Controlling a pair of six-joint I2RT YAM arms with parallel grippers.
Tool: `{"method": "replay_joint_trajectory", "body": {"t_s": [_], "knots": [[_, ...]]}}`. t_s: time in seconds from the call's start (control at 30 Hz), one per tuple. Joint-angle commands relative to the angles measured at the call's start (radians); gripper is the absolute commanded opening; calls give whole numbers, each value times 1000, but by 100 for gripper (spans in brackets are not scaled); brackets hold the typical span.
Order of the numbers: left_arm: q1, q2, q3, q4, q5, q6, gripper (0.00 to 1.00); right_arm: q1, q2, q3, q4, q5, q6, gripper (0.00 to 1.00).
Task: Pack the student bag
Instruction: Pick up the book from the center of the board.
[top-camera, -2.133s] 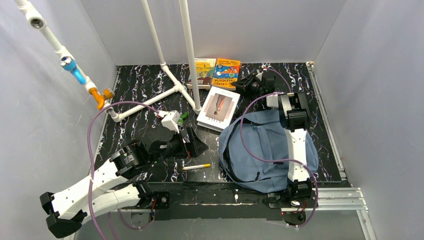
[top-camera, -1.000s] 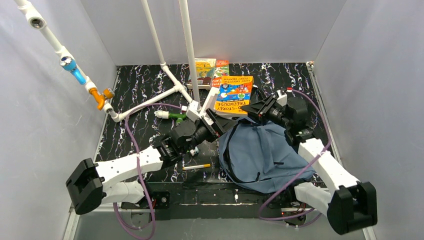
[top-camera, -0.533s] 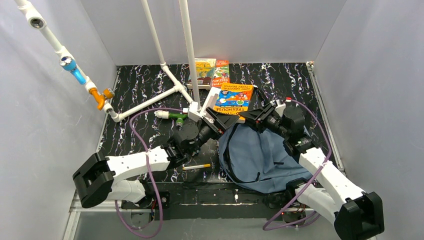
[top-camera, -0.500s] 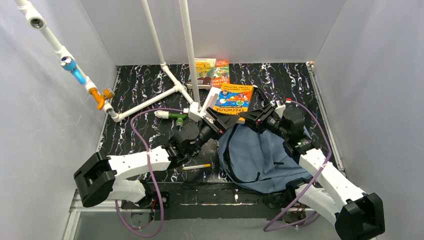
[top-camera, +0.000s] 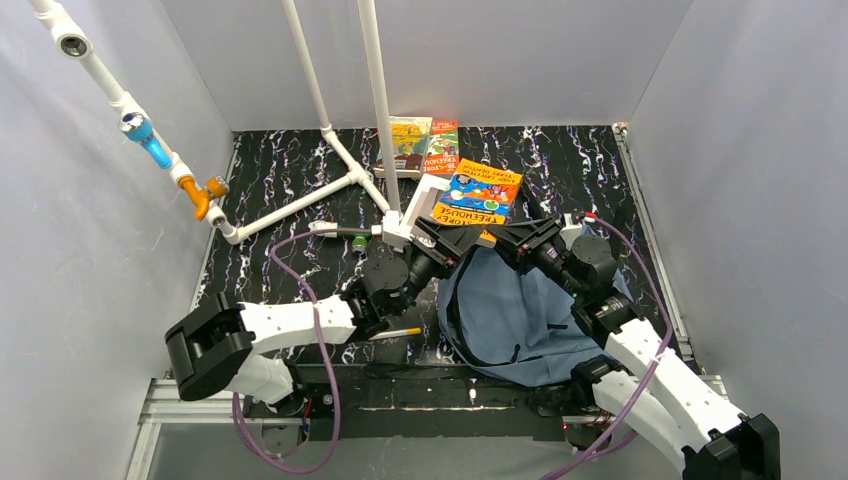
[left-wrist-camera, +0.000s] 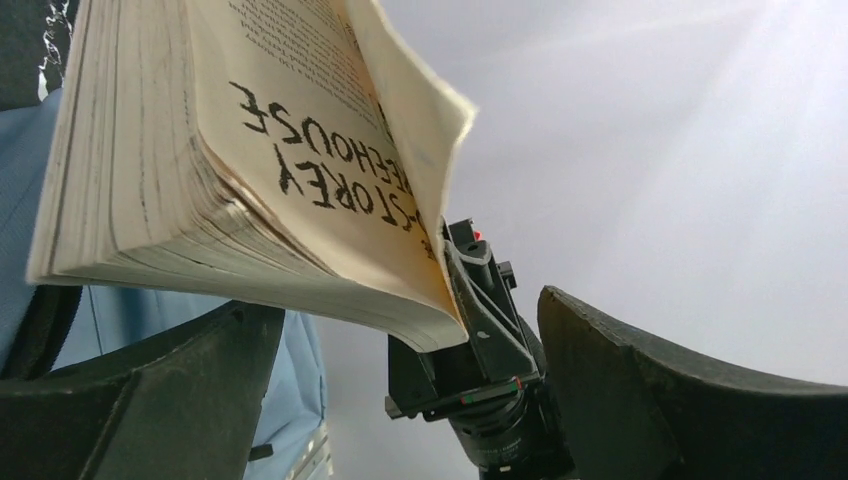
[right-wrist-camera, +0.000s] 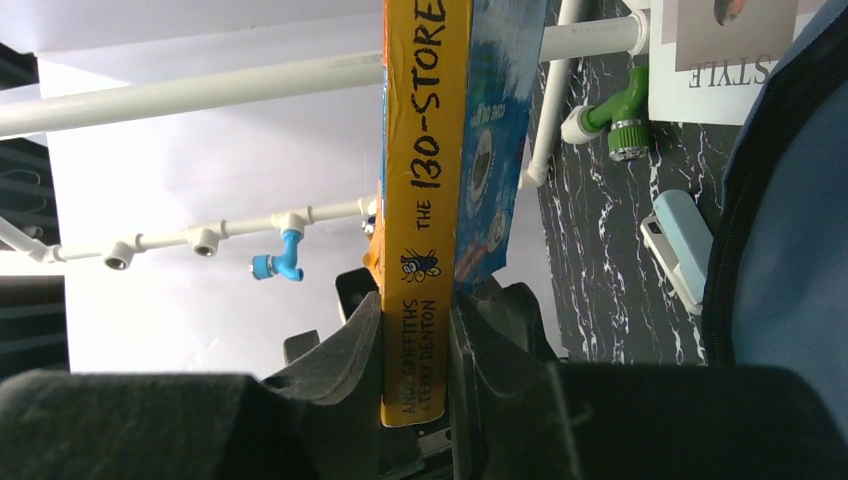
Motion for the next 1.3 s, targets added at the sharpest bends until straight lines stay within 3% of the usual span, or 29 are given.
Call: {"method": "replay_joint_trajectory", "body": {"t_s": [0.0,0.2,0.23,0.33,0.7,0.93,1.0,1.1,1.13,1.2,1.27], "knots": [[-21,74,-7,165,-138,-27,94,26,-35,18,134,56,55,1],[-36,157,-20,308,-183,-54,67,32,-73,33,71,105,37,1],[-41,166,-29,333,-207,-37,57,33,-83,41,28,117,7,1],[-45,157,-39,337,-226,-22,52,33,-93,33,11,115,2,1],[-45,150,-33,340,-226,24,56,33,-98,35,-20,64,-57,7],[-44,134,-28,346,-188,98,22,33,-126,25,-62,54,-101,11],[-44,133,-35,356,-189,110,7,33,-139,29,-90,56,-128,18],[-44,106,-65,362,-201,126,0,33,-152,38,-133,44,-217,38],[-43,86,-82,362,-203,142,0,33,-160,54,-172,52,-269,48],[-44,35,-127,363,-215,156,0,33,-171,96,-279,65,-412,92],[-42,-16,-174,367,-212,129,0,33,-170,91,-240,13,-546,98]]}}
